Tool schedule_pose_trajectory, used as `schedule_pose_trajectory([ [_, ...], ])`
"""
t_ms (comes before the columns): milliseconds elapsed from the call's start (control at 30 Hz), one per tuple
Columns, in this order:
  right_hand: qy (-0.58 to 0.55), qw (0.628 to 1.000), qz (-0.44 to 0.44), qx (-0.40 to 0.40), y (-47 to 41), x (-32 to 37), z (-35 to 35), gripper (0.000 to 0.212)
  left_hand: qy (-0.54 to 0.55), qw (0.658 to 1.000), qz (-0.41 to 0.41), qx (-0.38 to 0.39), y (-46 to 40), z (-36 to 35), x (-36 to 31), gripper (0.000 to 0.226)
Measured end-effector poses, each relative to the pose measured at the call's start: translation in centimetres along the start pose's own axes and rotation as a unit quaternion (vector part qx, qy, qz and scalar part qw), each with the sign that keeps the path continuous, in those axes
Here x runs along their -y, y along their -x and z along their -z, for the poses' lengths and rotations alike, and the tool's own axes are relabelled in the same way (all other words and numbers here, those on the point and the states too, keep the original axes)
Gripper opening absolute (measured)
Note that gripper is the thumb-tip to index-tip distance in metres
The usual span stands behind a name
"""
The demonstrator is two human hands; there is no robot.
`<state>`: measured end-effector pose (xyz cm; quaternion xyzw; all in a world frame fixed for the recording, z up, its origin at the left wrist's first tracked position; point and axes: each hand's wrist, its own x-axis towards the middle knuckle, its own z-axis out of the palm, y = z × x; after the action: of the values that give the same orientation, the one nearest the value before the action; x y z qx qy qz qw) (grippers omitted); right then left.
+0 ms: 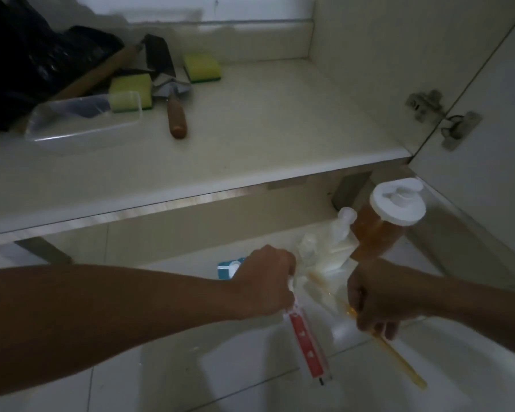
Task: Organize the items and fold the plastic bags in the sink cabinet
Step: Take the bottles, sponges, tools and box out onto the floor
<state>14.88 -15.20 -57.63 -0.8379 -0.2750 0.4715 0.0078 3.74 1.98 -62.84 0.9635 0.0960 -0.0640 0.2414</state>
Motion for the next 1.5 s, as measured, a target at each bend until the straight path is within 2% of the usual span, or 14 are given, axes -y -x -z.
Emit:
schedule_pose_trajectory([
  [100, 0.056, 0.998, -0.014, 0.012, -2.5, -1.6, -2.8, 0.013, -0.028, 0.999, 0.021, 0.012, -0.4, -2.9, 0.1, 0.028],
  [300, 0.113, 0.990, -0.010, -0.087, -8.0, -3.6, -5.7, 0.033, -0.141, 0.990, 0.012, 0.027, -0.8, -6.7, 0.0, 0.023],
  [467, 0.086, 0.989, 0.004, -0.119, -9.2, -3.6, -6.4, 0.026, -0.186, 0.982, 0.008, 0.015, -1.3, -7.9, 0.2, 0.023],
  [667, 0.060, 0.994, 0.010, -0.094, -9.3, -3.2, -6.8, 0.029, -0.225, 0.974, -0.019, 0.026, -1.7, -7.8, 0.1, 0.022],
  [800, 0.045, 0.998, 0.007, -0.047, -8.5, -2.4, -5.5, 0.013, -0.213, 0.976, -0.033, 0.025, -1.4, -6.7, -0.6, 0.024],
  [833, 0.033, 0.999, 0.007, -0.035, -8.1, -1.9, -4.8, 0.010, -0.203, 0.978, -0.034, 0.032, -1.4, -6.1, -0.9, 0.024],
  [900, -0.002, 1.000, 0.004, -0.019, -7.0, -0.6, -2.7, 0.018, -0.173, 0.983, -0.037, 0.049, -1.3, -4.3, -1.3, 0.025],
  [1000, -0.007, 0.999, 0.036, -0.007, -4.6, 2.5, 1.1, 0.020, -0.103, 0.988, -0.053, 0.099, -1.7, 0.4, -1.5, 0.035],
  [1133, -0.014, 0.989, 0.112, -0.091, -1.2, 6.7, 6.3, 0.019, 0.049, 0.988, 0.012, 0.148, -2.5, 8.9, -1.2, 0.034],
  [1267, -0.030, 0.966, 0.174, -0.187, -1.1, 10.7, 10.9, 0.015, 0.058, 0.991, 0.093, 0.072, -3.1, 16.4, 1.2, 0.036],
  [1500, -0.066, 0.942, 0.240, -0.225, -4.1, 18.6, 16.2, 0.022, 0.030, 0.981, 0.174, -0.078, -2.8, 24.5, 7.9, 0.019],
])
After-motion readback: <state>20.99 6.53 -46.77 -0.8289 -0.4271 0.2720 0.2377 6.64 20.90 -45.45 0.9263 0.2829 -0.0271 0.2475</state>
